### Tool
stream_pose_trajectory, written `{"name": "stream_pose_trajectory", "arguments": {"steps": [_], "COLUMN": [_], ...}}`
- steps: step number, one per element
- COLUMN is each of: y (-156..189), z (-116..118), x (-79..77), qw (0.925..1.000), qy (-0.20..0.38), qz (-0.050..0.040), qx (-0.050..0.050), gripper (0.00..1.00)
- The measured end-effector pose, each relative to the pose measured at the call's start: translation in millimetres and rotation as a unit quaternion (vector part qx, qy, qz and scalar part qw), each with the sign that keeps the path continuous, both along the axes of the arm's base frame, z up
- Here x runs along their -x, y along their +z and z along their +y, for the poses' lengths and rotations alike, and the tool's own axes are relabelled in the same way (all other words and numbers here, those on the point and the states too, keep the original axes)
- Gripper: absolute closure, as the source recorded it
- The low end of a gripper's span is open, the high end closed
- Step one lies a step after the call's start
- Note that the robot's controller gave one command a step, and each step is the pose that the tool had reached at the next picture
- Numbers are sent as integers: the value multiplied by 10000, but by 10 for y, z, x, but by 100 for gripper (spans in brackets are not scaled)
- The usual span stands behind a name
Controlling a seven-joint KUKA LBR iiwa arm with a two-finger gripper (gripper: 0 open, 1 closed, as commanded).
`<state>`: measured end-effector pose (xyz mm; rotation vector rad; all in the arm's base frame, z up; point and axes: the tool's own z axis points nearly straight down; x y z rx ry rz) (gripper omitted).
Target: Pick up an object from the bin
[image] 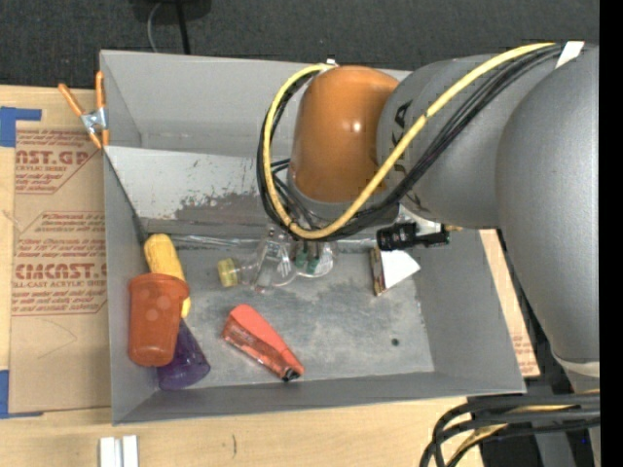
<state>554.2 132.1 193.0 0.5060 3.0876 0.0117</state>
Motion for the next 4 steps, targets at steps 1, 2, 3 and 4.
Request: {"name": "stream_pose_trajectory", "arguments": {"steps": [1, 2, 3, 4], "y": [485, 393, -263, -637], "z": [0, -96, -160, -354], "x": [-45, -86, -138, -200], "qw": [9999, 9998, 9999, 9997], "qy": [-115, -187, -129, -225], "qz": [-36, -113, -58, -93], "qx": [-9, -24, -8, -19], "gripper": [100, 100, 100, 100]}}
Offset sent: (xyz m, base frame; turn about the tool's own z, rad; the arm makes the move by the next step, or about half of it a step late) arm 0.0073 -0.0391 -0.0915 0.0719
